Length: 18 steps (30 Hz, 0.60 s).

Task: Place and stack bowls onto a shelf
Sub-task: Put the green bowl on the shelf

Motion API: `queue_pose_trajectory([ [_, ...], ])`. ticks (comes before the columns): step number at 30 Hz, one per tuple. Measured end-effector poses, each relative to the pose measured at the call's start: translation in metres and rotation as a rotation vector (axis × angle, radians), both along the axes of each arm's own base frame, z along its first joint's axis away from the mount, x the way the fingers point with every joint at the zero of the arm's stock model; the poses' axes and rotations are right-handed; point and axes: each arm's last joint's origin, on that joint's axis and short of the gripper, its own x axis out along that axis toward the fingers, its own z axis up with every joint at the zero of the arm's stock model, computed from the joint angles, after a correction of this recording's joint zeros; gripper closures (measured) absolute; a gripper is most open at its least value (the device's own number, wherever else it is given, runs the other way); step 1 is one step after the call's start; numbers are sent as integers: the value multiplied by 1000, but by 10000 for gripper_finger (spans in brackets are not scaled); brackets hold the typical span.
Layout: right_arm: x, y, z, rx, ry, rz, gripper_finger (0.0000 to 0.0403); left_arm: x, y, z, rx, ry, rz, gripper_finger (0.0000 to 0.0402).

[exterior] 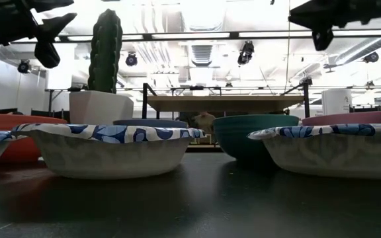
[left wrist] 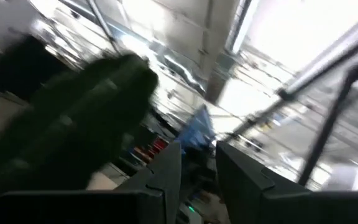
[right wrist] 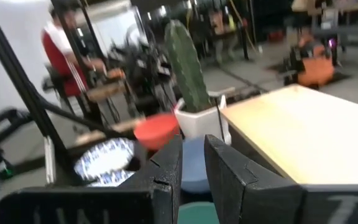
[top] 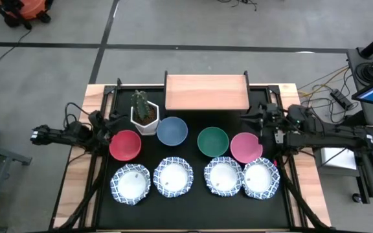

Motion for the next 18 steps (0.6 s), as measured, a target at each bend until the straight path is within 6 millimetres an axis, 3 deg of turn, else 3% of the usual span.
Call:
queue_pose_trajectory([
  [7,29,-5,11,-3,126,24,344,-3,2,8,49,11,90,318],
  [18,74,-3,11,-18,239,103,344,-7,-2,64,345,85,82,318],
])
